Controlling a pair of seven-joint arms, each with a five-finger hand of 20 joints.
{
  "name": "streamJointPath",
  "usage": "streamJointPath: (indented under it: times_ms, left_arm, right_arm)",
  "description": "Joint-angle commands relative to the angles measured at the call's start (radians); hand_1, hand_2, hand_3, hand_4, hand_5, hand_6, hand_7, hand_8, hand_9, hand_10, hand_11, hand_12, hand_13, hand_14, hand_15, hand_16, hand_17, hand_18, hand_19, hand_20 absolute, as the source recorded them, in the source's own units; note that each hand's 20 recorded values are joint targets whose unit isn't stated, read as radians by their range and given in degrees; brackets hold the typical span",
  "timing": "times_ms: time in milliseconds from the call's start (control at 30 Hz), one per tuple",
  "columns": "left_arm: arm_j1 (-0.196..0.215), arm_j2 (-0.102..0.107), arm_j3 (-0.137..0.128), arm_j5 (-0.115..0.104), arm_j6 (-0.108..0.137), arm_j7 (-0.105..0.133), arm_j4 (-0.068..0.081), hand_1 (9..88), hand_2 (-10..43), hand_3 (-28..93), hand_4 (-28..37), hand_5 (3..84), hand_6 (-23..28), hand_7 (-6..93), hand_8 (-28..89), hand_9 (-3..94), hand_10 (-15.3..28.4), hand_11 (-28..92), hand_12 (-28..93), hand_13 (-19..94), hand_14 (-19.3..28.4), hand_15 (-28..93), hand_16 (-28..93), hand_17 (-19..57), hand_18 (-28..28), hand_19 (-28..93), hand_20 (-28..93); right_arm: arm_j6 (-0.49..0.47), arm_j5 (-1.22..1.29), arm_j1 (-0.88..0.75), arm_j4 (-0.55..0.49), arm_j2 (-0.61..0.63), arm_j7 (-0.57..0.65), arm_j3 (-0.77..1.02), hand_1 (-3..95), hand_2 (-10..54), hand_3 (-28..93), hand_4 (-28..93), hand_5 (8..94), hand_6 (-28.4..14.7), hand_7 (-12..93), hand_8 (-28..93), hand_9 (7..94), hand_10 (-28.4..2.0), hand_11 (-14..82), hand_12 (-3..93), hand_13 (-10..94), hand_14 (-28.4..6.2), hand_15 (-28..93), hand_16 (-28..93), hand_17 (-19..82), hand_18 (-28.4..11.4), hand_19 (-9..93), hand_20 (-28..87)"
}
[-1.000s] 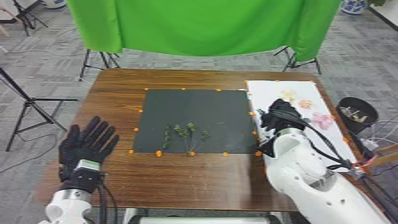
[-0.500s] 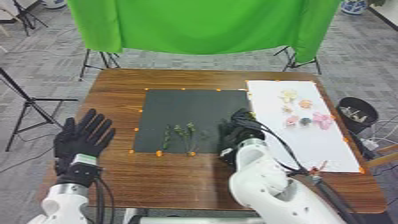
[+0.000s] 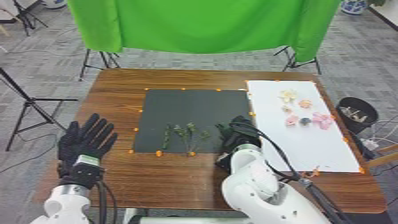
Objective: Arrange flowers
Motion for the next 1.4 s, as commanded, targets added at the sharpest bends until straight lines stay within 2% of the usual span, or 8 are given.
streamJointPath:
  times_ms: [33,133,400,533,733,1033,1167,1400]
  left_arm:
    - [0.018,-0.011,-0.003,-0.013,-0.006,-0.004,-0.004,26.5,16.7,70,-28.3,41.3,10.5,13.5,-8,33.4,16.9,24,11,22,17.2,41,-8,-6.6,14.9,38,8]
    - [0.020,-0.011,-0.003,-0.018,-0.004,-0.005,-0.006,26.5,16.7,70,-28.3,41.3,10.5,13.6,-8,33.4,16.9,24,11,22,17.2,41,-8,-6.6,14.9,38,8]
    - [0.023,-0.018,-0.002,-0.017,0.001,-0.004,-0.007,26.4,16.6,70,-28.3,40.6,10.6,13.8,-8,33.3,17.0,25,11,22,17.1,41,-8,-6.7,14.9,38,8]
    - [0.033,-0.024,-0.009,-0.013,0.001,-0.001,-0.007,26.4,16.6,70,-28.3,40.2,10.7,13.7,-8,33.0,16.8,25,11,22,17.1,41,-8,-6.7,14.9,38,8]
    - [0.049,-0.029,-0.016,-0.021,0.002,0.010,-0.013,26.5,16.5,70,-28.3,39.9,10.8,13.9,-8,32.7,16.8,25,10,22,17.1,41,-8,-6.7,14.9,38,8]
    - [0.028,-0.029,-0.009,-0.010,-0.016,0.001,-0.001,26.4,16.6,70,-28.3,40.5,10.6,14.4,-8,33.1,17.0,25,10,22,17.2,41,-8,-6.8,14.9,38,8]
    - [0.020,-0.032,-0.005,0.020,-0.035,-0.009,0.011,26.4,16.6,70,-28.3,40.6,10.6,14.5,-9,33.1,16.9,25,10,22,17.2,41,-9,-6.8,14.9,38,8]
    - [0.036,-0.039,-0.006,0.006,-0.046,-0.002,0.011,26.4,16.5,70,-28.3,40.4,10.5,14.3,-9,31.9,16.5,25,11,22,17.0,40,-8,-6.8,15.0,38,7]
  right_arm:
    - [-0.001,0.007,-0.021,-0.007,0.013,0.016,0.011,48.9,-9.5,84,-20,41.0,-11.3,67,-13,60.4,-20.7,40.2,30.7,62,-16.2,65,29,34,-28.3,92,37]
    - [-0.005,0.011,-0.023,-0.016,0.008,0.012,0.013,45.8,-9.5,85,-21,39.3,-12.9,56,-22,56.3,-23.1,46.5,24.3,61,-17.9,67,25,33,-28.4,92,36]
    - [-0.027,0.002,-0.041,-0.050,0.021,-0.006,0.047,38.9,-9.5,84,-22,36.5,-16.1,20,-11,52.9,-25.5,48.4,21.4,60,-20.3,70,19,33,-28.4,92,36]
    - [-0.061,-0.005,-0.071,-0.091,0.056,-0.016,0.087,33.6,-9.5,84,-24,32.4,-18.4,10,-9,52.4,-26.9,37.5,18.2,60,-20.8,68,17,33,-28.4,92,36]
    - [-0.110,-0.039,-0.146,-0.171,0.126,-0.063,0.150,27.3,-9.5,80,-23,32.7,-17.6,7,-8,53.9,-27.3,22.3,14.2,62,-20.9,63,16,33,-28.4,91,36]
    - [0.013,-0.162,-0.202,-0.180,0.165,-0.109,0.185,23.1,4.8,81,-20,35.4,-15.3,6,-8,66.6,-24.0,19.8,14.6,70,-20.2,48,16,35,-28.4,87,28]
    - [0.048,-0.223,-0.217,-0.149,0.199,-0.194,0.264,26.2,0.2,84,-21,41.0,-13.6,10,-9,59.8,-23.9,20.0,14.9,61,-20.0,49,16,32,-28.0,88,25]
    - [-0.132,-0.131,-0.235,-0.101,0.235,-0.246,0.436,31.8,-3.4,87,-24,45.3,-9.9,15,-12,49.0,-21.1,16.8,13.1,38,-18.9,40,9,23,-22.7,83,25]
